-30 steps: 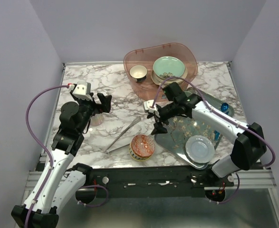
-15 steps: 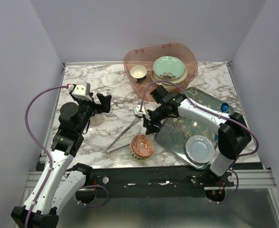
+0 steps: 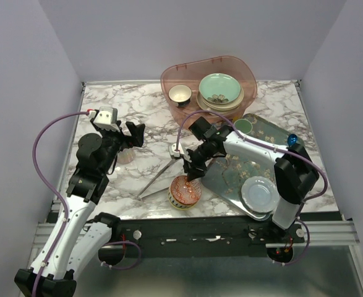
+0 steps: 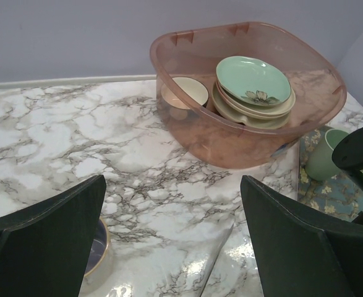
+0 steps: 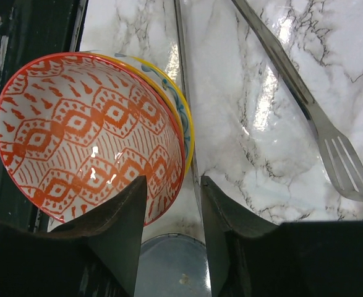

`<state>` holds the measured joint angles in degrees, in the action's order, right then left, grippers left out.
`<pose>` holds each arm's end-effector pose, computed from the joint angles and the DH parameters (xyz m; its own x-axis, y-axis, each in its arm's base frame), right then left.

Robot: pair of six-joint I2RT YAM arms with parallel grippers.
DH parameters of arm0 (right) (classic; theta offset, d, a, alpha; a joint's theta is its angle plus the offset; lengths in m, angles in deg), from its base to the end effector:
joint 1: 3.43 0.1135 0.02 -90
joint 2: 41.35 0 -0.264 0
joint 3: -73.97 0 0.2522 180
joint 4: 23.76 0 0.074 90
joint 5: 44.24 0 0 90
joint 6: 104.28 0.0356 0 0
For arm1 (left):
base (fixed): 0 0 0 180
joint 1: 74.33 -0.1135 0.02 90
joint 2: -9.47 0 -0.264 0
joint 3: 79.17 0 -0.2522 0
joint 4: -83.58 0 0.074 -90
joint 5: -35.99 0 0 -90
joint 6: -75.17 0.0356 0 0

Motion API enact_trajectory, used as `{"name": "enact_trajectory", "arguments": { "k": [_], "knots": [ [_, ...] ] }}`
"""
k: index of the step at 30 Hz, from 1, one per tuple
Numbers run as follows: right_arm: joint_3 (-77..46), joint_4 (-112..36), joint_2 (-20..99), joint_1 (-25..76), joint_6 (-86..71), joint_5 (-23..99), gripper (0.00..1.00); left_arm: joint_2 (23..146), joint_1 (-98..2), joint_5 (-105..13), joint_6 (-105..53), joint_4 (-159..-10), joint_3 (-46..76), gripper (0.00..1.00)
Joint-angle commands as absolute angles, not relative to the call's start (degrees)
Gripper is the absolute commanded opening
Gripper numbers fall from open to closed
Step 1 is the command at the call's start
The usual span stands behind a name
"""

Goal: Place the mixed dishes into the plastic bin
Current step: Pick up the bowl from the center of the board.

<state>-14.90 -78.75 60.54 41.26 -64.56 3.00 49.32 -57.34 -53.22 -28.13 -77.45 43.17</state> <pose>0.2372 0.2687 0.2222 0.1149 -0.6807 -0.7235 -0.9525 -0.2823 0.1143 0.1596 -0.0493 0.3576 -0.0891 -0.2133 -0.9729 0.2927 0.9281 -0.2303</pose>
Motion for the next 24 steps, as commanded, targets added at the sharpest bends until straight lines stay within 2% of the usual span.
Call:
{"name": "enact_trajectory", "arguments": {
  "k": [1, 11, 18, 24],
  "knots": [
    [-15.4, -78.9, 62.1, 41.9, -63.2, 3.9, 0.47, 48.8, -57.3, -52.3, -27.6, -79.1, 43.4, 0.99],
    [-15.6, -78.6, 63.5, 42.7, -62.3, 4.6, 0.37, 48.8, -57.4, -52.2, -27.6, -79.1, 43.6, 0.99],
    [-16.3, -77.9, 62.8, 42.6, -60.4, 6.0, 0.15, 48.8, -57.3, -52.3, -27.6, -79.2, 43.7, 0.99],
    [-16.9, -78.3, 61.4, 42.6, -59.4, 7.4, 0.06, 49.0, -57.3, -52.0, -27.5, -79.2, 43.7, 0.99]
  ]
}}
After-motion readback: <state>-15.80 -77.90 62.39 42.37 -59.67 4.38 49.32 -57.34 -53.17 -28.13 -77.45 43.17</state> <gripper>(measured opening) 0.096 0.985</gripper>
